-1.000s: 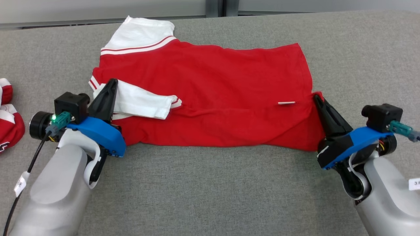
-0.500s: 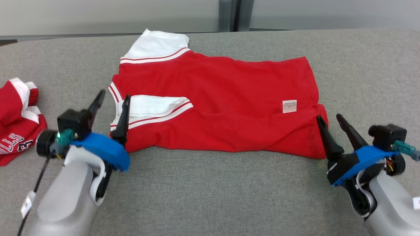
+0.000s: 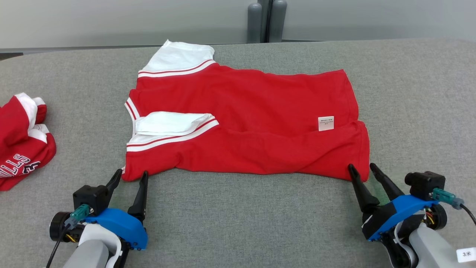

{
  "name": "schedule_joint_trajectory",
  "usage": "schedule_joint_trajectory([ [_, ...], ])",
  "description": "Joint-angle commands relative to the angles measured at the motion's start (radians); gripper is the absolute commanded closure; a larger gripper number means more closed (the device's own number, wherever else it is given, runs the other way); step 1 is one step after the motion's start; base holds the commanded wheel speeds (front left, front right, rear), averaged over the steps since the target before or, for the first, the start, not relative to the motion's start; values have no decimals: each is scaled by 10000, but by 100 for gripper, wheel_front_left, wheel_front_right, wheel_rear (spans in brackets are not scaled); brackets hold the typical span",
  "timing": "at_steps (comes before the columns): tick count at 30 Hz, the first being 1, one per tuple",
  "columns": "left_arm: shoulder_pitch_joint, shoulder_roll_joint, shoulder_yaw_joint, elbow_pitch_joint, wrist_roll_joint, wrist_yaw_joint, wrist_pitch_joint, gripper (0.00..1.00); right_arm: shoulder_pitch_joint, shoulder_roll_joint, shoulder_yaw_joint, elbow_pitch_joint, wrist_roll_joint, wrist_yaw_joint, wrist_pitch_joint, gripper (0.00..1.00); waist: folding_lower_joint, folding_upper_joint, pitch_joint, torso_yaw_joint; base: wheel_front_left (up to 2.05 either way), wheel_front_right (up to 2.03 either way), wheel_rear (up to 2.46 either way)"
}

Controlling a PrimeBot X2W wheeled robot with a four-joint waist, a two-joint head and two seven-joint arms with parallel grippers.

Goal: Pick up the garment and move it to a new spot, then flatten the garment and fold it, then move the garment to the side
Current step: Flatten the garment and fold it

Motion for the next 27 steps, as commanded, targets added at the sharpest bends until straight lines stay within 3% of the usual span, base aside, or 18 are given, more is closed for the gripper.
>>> schedule_joint_trajectory([
  [1,-261,-41,2,100,-51,-45,-24,0,-91,49,45,63,-83,5,69,0,1,0,56,28,0,0,0],
  [8,-885,-415,-24,922,-198,-75,51,0,-623,351,243,732,-295,5,206,0,1,0,231,93,0,0,0],
  [9,-994,-467,-54,1073,-213,-81,54,16,-678,399,304,809,-285,5,227,18,1,0,239,102,0,0,0],
  [10,-1080,-551,-47,1236,-299,-101,53,62,-706,442,374,885,-245,5,251,56,1,0,240,112,0,0,0],
  [11,-1130,-585,-73,1358,-336,-126,46,100,-726,455,420,938,-194,5,221,89,1,0,232,118,0,0,0],
  [12,-1177,-602,-54,1447,-387,-150,31,100,-745,447,461,985,-146,5,178,100,1,0,218,119,0,0,0],
  [17,-1050,-512,38,1489,-419,-192,-26,100,-658,289,503,1063,68,5,-55,100,1,0,-49,122,0,0,0],
  [21,-455,-398,399,674,-280,-209,-26,100,-179,91,347,754,320,3,-228,100,1,0,-322,221,0,0,0],
  [27,856,-252,982,-908,113,127,-30,100,873,-302,215,-256,373,3,-211,100,1,0,-671,269,0,0,0],
])
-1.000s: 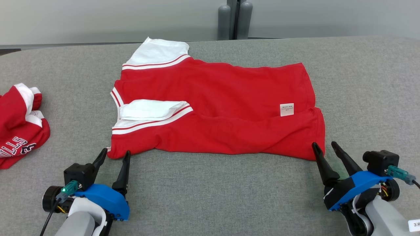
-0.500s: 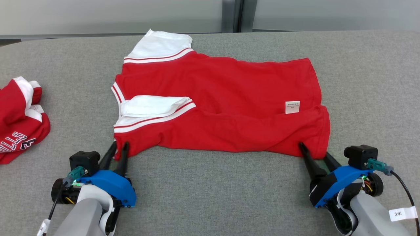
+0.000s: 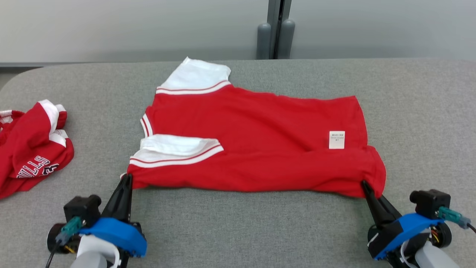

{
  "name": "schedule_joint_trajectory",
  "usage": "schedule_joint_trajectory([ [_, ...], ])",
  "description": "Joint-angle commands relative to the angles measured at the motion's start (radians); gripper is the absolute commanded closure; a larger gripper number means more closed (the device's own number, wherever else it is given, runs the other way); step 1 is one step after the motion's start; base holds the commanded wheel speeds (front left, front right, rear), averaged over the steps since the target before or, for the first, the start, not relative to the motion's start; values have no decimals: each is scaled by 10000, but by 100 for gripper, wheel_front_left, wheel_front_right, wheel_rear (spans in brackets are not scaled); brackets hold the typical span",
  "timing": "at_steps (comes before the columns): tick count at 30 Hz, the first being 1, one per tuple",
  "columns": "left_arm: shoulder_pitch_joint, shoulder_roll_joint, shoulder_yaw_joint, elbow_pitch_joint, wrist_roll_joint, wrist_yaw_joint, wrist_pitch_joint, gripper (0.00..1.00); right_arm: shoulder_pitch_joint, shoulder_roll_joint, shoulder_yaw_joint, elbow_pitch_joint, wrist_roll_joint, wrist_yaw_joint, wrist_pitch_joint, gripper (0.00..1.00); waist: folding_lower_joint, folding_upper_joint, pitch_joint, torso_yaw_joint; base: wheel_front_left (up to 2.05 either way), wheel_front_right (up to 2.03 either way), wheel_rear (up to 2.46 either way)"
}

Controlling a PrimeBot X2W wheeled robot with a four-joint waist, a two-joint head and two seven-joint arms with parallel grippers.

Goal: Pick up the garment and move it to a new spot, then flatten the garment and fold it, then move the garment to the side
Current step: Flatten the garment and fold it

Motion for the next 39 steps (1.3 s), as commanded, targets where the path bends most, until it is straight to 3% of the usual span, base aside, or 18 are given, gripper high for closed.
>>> schedule_joint_trajectory([
  [1,460,21,157,-412,53,132,-43,100,403,-171,-102,-310,46,1,94,100,0,0,-109,-31,0,0,0],
  [10,2701,-5,361,-2381,-30,834,72,100,2378,-468,-676,-2451,-167,3,1478,100,0,0,-548,-85,0,0,0],
  [17,3704,195,299,-3335,-59,1210,481,100,3691,-26,-1641,-3533,-486,3,2485,100,0,0,-603,-11,0,0,0],
  [18,3728,156,326,-3413,-114,1242,475,100,3749,105,-1761,-3609,-518,1,2581,96,0,0,-600,-16,0,0,0],
  [19,3723,126,355,-3442,-139,1266,449,92,3799,202,-1849,-3655,-586,3,2664,43,0,0,-599,-22,0,0,0],
  [20,3686,131,362,-3433,-120,1286,422,63,3813,279,-1935,-3661,-656,3,2745,0,0,0,-594,-30,0,0,0],
  [21,3599,107,397,-3442,-95,1278,359,7,3768,353,-2062,-3664,-751,1,2752,0,0,0,-595,-35,0,0,0],
  [22,3515,75,413,-3402,-88,1278,297,0,3705,404,-2148,-3654,-867,3,2766,0,0,0,-597,-36,0,0,0],
  [31,2921,-174,884,-3739,339,1387,-28,0,3124,853,-3036,-4074,-1596,3,1813,0,0,0,-745,-78,0,0,0],
  [39,2839,-692,2594,-5215,1344,1269,-40,0,2859,1359,-3566,-4367,-2374,3,450,0,0,0,-1027,-27,0,0,0],
])
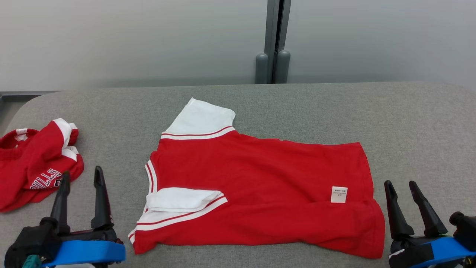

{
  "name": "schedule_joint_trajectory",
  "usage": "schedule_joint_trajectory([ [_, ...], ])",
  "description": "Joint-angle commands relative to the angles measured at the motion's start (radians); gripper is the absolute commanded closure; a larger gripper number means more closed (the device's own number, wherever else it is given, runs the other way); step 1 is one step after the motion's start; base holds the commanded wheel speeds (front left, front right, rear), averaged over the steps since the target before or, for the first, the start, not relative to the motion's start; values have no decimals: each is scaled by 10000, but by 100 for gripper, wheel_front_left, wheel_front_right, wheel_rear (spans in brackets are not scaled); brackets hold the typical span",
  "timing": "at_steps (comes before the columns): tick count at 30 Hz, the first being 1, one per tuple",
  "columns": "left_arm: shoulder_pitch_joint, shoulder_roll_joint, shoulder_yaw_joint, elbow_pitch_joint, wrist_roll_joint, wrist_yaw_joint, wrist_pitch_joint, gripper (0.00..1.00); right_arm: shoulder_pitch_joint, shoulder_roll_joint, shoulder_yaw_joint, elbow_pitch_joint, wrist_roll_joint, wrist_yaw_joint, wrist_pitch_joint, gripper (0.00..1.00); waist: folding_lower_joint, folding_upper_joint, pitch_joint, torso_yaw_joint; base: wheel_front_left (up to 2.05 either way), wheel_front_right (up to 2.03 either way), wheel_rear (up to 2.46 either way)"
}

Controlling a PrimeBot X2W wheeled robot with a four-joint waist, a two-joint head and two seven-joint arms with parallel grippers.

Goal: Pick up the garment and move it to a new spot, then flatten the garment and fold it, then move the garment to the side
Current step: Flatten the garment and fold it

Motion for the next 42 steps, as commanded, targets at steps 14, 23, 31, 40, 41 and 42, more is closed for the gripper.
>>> schedule_joint_trajectory([
  [14,807,-174,1057,341,1088,-994,-34,0,667,157,-181,-81,-1350,5,-647,0,0,0,-395,167,0,0,0],
  [23,896,-238,901,926,960,-1342,-35,0,849,274,74,169,-1736,3,-698,0,0,0,-592,198,0,0,0],
  [31,771,-152,859,1337,905,-1448,-35,0,874,347,110,146,-1853,3,-712,0,0,0,-777,160,0,0,0],
  [40,753,-86,762,1455,1133,-1422,-35,0,843,378,136,177,-1957,3,-714,0,0,0,-863,97,0,0,0],
  [41,741,-82,771,1457,1131,-1423,-35,0,833,377,134,176,-1959,5,-714,0,0,0,-862,92,0,0,0],
  [42,719,-52,760,1476,1152,-1427,-35,0,817,376,135,178,-1972,3,-714,0,0,0,-855,84,0,0,0],
])
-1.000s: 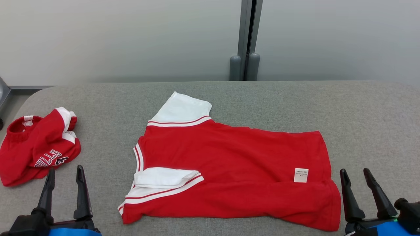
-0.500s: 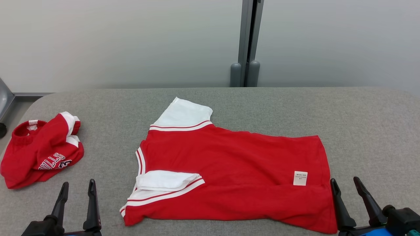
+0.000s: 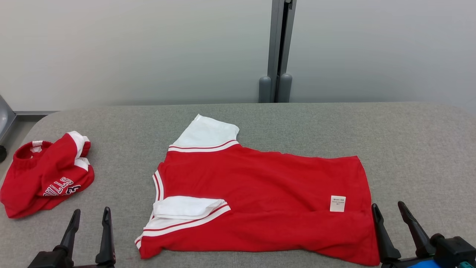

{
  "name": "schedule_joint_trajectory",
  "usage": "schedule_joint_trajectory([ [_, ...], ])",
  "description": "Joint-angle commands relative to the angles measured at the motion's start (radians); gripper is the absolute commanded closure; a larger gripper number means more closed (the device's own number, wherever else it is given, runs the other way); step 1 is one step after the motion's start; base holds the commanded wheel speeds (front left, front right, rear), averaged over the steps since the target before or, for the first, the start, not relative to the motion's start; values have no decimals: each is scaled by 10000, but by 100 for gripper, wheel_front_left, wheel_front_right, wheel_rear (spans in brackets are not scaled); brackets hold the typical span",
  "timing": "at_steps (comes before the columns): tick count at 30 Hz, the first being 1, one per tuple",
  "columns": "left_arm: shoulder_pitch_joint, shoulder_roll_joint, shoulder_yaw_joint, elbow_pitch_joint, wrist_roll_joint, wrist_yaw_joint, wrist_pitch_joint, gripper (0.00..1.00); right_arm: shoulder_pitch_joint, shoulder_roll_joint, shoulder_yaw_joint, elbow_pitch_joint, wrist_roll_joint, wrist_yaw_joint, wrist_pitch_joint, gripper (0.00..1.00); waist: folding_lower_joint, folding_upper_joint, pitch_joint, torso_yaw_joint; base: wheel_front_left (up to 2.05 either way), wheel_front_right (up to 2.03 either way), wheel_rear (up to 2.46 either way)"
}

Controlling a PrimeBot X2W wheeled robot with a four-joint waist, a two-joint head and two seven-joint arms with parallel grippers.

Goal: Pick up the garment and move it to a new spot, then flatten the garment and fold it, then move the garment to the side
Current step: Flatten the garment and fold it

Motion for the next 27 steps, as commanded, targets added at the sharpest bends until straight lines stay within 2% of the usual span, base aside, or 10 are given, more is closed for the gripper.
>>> schedule_joint_trajectory([
  [1,-153,62,-27,29,-6,-16,-26,0,48,14,2,10,-74,5,-55,0,1,0,18,-18,0,0,0],
  [8,-968,444,-155,167,32,-89,5,0,-545,-197,23,51,-196,3,-54,0,1,0,309,-173,0,0,0],
  [15,-3828,1315,-851,452,-78,-165,620,0,-2567,-982,582,399,-1,3,410,0,1,0,1366,-537,0,0,0],
  [21,-6999,2303,-2492,1210,-628,-152,1507,0,-5098,-1635,1163,1228,639,3,1197,0,1,0,2831,-1054,0,0,0],
  [22,-6999,2303,-2492,1210,-628,-152,1507,0,-5098,-1635,1163,1228,639,3,1197,0,1,0,2831,-1054,0,0,0],
  [27,-9238,2844,-4051,2429,-1505,-151,2419,0,-6835,-1868,1863,2217,1059,3,1980,0,1,0,3939,-1412,0,0,0],
])
